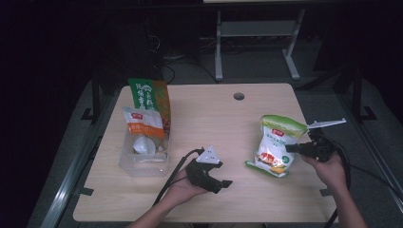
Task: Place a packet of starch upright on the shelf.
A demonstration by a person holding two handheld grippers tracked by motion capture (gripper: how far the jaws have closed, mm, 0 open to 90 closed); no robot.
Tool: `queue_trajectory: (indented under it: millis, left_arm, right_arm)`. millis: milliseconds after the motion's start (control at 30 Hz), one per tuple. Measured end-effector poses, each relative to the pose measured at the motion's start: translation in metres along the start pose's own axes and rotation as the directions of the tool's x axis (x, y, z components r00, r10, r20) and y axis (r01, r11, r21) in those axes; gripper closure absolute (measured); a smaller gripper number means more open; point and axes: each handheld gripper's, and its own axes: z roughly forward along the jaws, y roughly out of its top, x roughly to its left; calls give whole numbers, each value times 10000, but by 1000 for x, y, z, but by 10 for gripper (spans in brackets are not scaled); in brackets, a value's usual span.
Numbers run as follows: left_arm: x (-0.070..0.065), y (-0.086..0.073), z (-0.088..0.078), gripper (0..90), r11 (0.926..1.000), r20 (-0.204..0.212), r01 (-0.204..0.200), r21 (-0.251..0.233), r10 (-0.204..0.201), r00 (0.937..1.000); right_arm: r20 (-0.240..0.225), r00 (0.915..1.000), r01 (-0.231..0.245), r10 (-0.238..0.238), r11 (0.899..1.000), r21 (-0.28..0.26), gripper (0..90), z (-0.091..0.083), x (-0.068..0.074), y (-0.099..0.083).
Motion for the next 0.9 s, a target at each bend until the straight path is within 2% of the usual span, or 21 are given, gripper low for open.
queue_trajectory:
  millis: [267,400,567,800,900]
  left_arm:
    - [2,7,3,257,10000,-13,34,-76,-34,10000]
    - [5,12,6,264,9996,90,223,-183,-222,9997]
    - [8,20,12,291,9992,208,240,-319,-234,9995]
    - [14,33,19,326,9977,258,313,-599,-298,9992]
    - [16,36,21,338,9962,330,478,-728,-455,9984]
  right_arm:
    - [-274,9973,671,-677,9975,-235,896,-8,18,8]
    - [-300,9945,995,-1005,9945,-335,897,-11,28,10]
    - [-450,9901,1307,-1326,9905,-435,898,-13,38,11]
    - [-682,9798,1838,-1879,9810,-619,899,-17,54,15]
    - [-882,9749,1981,-2045,9772,-769,900,-19,59,17]
